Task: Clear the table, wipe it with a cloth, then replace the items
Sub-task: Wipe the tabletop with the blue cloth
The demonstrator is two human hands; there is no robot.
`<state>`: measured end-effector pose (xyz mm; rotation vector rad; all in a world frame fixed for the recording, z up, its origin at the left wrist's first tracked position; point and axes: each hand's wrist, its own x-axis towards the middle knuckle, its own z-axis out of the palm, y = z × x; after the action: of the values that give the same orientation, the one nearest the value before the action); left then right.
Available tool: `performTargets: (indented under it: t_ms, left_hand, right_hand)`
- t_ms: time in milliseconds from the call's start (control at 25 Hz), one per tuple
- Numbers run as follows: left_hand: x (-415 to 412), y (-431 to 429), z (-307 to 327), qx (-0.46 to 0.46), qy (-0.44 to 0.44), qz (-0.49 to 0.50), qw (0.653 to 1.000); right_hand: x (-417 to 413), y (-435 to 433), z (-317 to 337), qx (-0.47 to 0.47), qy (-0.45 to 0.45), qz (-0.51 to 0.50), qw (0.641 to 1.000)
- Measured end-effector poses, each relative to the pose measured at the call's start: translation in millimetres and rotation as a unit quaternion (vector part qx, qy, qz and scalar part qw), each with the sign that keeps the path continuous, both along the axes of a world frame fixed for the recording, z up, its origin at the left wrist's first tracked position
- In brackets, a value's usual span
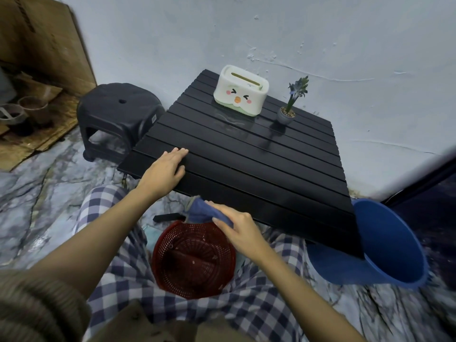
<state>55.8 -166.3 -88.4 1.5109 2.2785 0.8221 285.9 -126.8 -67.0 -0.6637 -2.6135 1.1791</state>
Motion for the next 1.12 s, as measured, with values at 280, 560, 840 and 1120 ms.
performTargets:
  t_ms: [280, 560, 840, 1120]
  left_hand:
    - [1, -4, 0, -0.009, 0.004, -0.004, 1.000]
    - [0, -9, 5, -0.014, -0.037, -0.002, 0.999]
    - [-23, -25, 4, -0.009, -0.083, 0.066, 0.994]
    - [-42, -38, 10, 0.056, -0.092, 0.110, 0.988]
  right_hand:
    - [36, 69, 15, 0.061, 0.038, -0.257, 0.964]
    - [-25, 100, -20, 0.179, -0.072, -0.393, 0.899]
    - [-129, 90, -18, 0.160, -0.055, -0.285, 0.943]
    - [-185, 66, -13, 0.137, -0.037, -0.074, 0.987]
